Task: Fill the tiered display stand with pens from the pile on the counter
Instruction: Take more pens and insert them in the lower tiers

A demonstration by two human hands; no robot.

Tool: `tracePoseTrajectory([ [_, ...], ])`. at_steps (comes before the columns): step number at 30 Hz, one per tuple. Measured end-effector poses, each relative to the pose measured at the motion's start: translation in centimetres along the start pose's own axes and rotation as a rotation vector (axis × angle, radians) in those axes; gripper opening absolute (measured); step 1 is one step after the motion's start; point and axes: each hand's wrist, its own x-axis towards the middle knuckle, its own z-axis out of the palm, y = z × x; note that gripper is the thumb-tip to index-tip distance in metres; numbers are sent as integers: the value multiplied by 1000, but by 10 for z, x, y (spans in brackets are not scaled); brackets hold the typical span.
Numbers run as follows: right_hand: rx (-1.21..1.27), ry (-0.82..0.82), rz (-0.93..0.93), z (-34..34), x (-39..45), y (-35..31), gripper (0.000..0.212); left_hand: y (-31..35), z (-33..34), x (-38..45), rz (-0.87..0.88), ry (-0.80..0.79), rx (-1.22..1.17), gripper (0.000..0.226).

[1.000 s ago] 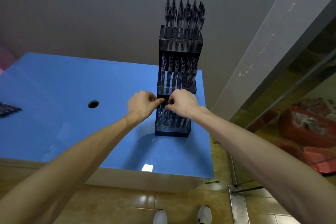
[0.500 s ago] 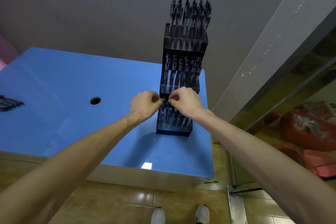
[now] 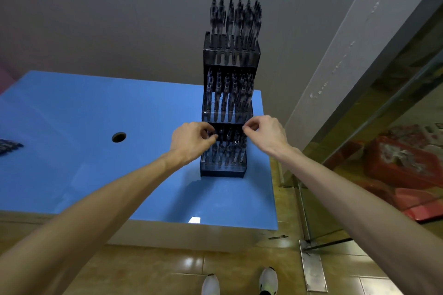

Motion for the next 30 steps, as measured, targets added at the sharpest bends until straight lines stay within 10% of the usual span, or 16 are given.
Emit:
tracePoseTrajectory([
  [30, 24, -49, 89, 11, 1, 13, 25, 34, 20, 14, 184, 52, 202, 18],
])
